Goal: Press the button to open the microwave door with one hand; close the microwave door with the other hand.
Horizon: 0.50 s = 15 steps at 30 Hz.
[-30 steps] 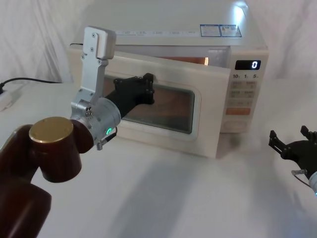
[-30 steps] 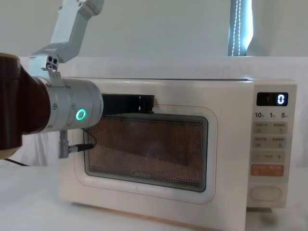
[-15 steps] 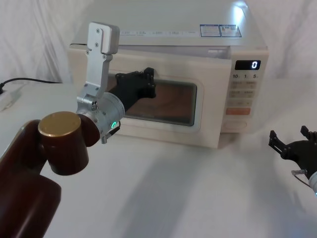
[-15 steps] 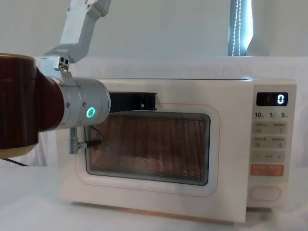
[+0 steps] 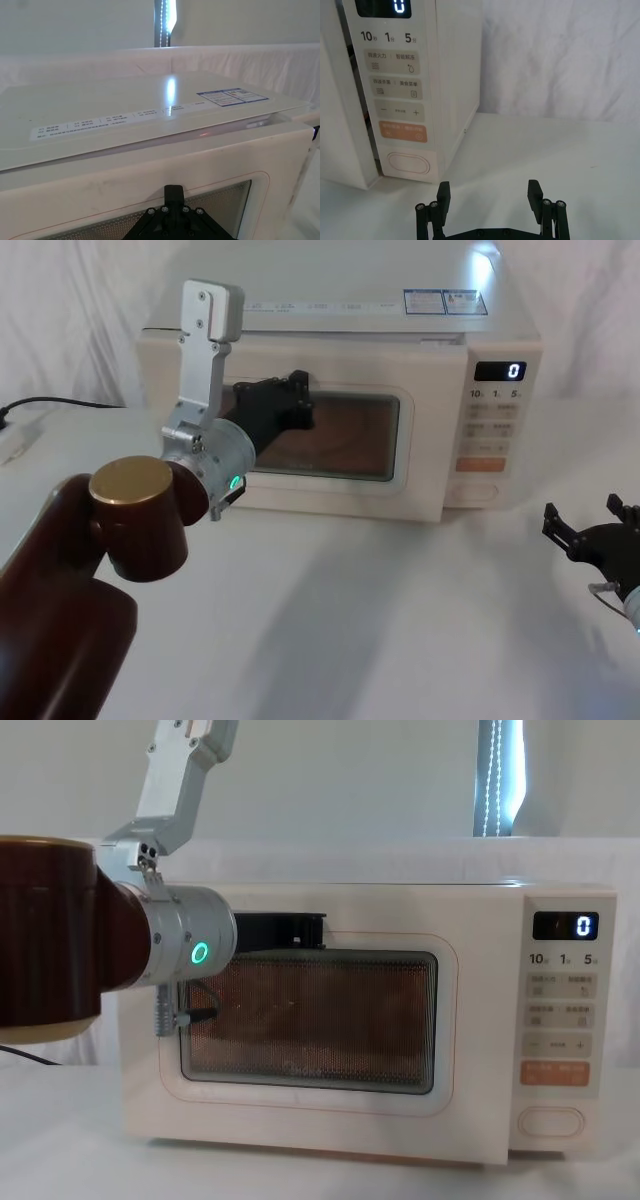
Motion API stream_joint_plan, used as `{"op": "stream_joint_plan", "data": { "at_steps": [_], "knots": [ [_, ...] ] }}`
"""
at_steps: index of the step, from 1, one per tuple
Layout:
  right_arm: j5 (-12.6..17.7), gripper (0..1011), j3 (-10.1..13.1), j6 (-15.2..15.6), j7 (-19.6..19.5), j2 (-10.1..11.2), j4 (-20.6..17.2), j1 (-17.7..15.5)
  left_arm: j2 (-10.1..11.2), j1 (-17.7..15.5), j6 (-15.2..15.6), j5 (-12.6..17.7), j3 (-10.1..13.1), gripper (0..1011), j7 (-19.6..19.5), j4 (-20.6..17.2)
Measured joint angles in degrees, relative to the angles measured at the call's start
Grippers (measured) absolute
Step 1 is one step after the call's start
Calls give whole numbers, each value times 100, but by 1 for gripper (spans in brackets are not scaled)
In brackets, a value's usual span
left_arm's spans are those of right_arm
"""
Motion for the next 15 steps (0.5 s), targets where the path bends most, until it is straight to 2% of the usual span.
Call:
{"op": "stream_joint_plan", "data": {
  "at_steps": [15],
  "knots": [
    [0,1002,0,0,0,0,0,0,-214,-62,12,215,-121,0,-50,179]
  ]
}}
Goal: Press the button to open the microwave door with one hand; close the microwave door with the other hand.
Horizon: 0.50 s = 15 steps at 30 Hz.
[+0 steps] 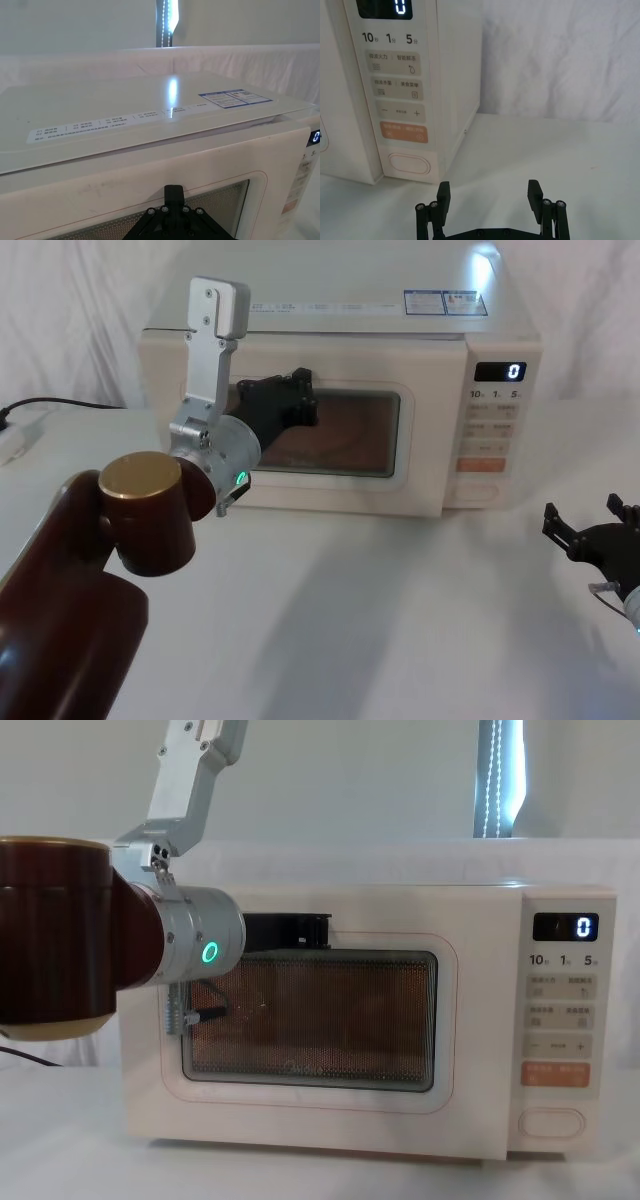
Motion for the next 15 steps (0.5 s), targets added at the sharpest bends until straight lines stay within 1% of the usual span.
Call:
{"op": "stream_joint_plan", "data": {
  "at_steps": [15],
  "knots": [
    [0,1002,0,0,0,0,0,0,-167,-17,35,162,-151,0,-72,97]
  ]
}}
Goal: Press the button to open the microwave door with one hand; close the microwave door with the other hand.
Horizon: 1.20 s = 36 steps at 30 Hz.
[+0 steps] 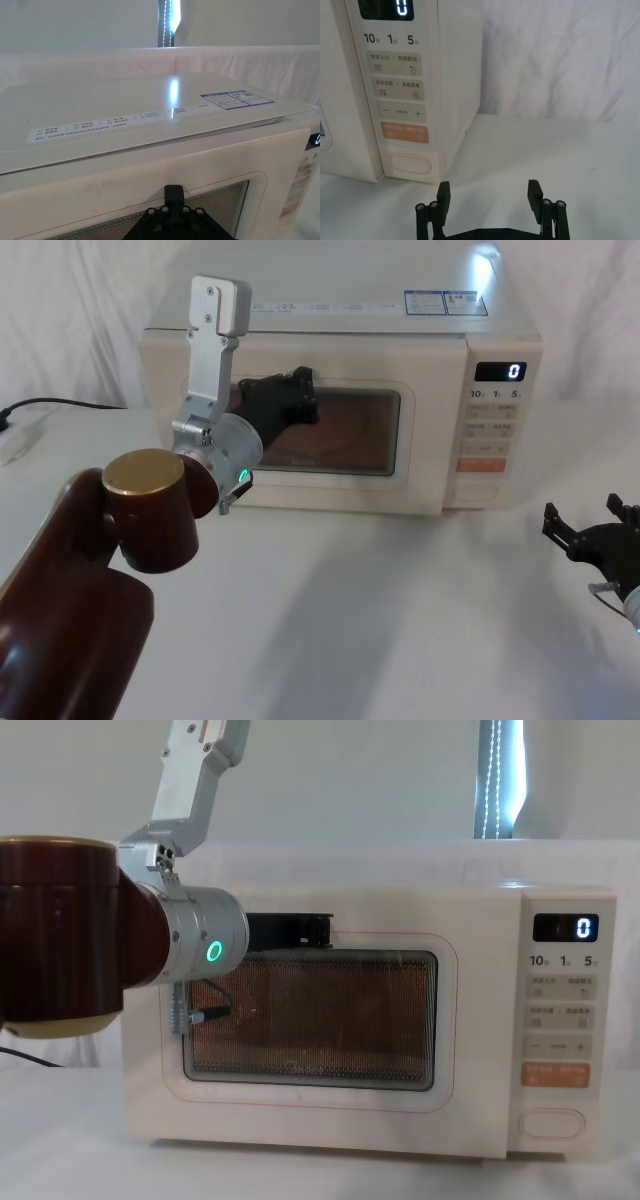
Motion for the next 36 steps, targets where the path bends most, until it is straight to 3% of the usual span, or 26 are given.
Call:
{"op": "stream_joint_plan", "data": {
  "at_steps": [29,36],
  "knots": [
    [0,1002,0,0,0,0,0,0,-176,-101,-14,205,-134,0,-84,238],
    [0,1002,0,0,0,0,0,0,-150,-8,118,194,-178,0,-125,85]
  ]
}}
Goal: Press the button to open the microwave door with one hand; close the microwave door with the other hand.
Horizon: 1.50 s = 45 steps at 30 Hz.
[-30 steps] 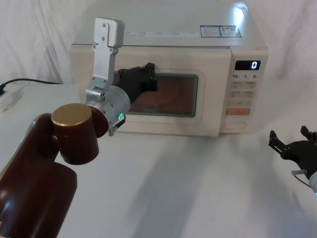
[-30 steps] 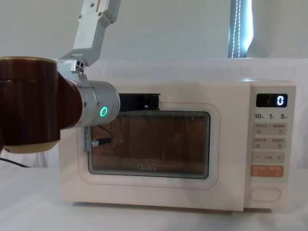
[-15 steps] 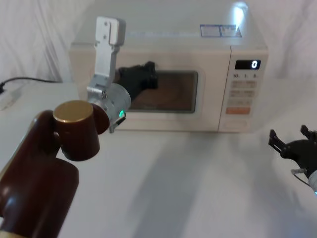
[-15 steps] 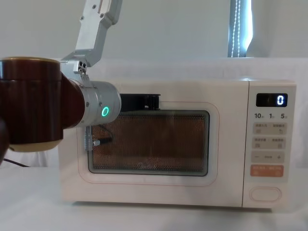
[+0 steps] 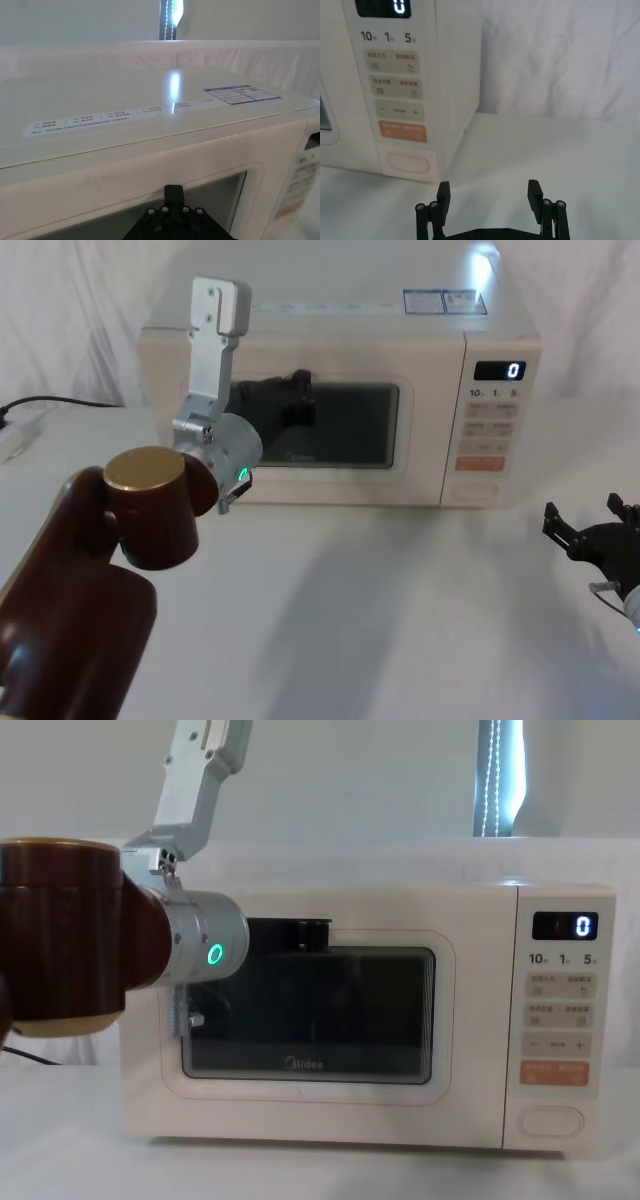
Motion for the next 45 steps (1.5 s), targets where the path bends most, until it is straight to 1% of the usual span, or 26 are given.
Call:
{"op": "stream_joint_plan", "data": {
  "at_steps": [5,6,8,9,12,15,19,22,23,25,26,28,30,33,34,35,36,37,38,39,40,42,45],
  "knots": [
    [0,1002,0,0,0,0,0,0,82,100,150,-42,-18,0,-62,-283],
    [0,1002,0,0,0,0,0,0,121,139,211,-64,-21,0,-93,-401],
    [0,1002,0,0,0,0,0,0,156,173,259,-87,-28,0,-121,-501],
    [0,1002,0,0,0,0,0,0,203,225,312,-116,-38,0,-147,-639],
    [0,1002,0,0,0,0,0,0,274,303,394,-162,-57,0,-177,-840],
    [0,1002,0,0,0,0,0,0,407,437,502,-231,-88,0,-230,-1162],
    [0,1002,0,0,0,0,0,0,651,649,609,-338,-138,0,-329,-1619],
    [0,1002,0,0,0,0,0,0,787,759,627,-395,-163,0,-393,-1824],
    [0,1002,0,0,0,0,0,0,886,838,629,-430,-187,3,-428,-1942],
    [0,1002,0,0,0,0,0,0,987,923,628,-471,-218,28,-464,-2070],
    [0,1002,0,0,0,0,0,0,1072,1007,625,-502,-252,79,-479,-2165],
    [0,1002,0,0,0,0,0,0,1145,1082,616,-531,-283,105,-488,-2264],
    [0,1002,0,0,0,0,0,0,1329,1281,556,-560,-341,178,-492,-2457],
    [0,1002,0,0,0,0,0,0,1456,1447,499,-579,-388,269,-491,-2577],
    [0,1002,0,0,0,0,0,0,1497,1505,472,-582,-406,284,-483,-2618],
    [0,1002,0,0,0,0,0,0,1564,1620,426,-581,-437,329,-454,-2678],
    [0,1002,0,0,0,0,0,0,1595,1685,394,-584,-458,341,-438,-2707],
    [0,1002,0,0,0,0,0,0,1621,1740,373,-588,-480,393,-423,-2732],
    [0,1002,0,0,0,0,0,0,1683,1899,316,-605,-542,412,-387,-2800],
    [0,1002,0,0,0,0,0,0,1683,1899,316,-605,-542,426,-387,-2800],
    [0,1002,0,0,0,0,0,0,1743,2046,257,-617,-602,484,-363,-2859],
    [0,1002,0,0,0,0,0,0,1818,2245,182,-636,-690,555,-326,-2930],
    [0,1002,0,0,0,0,0,0,1890,2444,109,-663,-794,632,-295,-2989]
  ]
}}
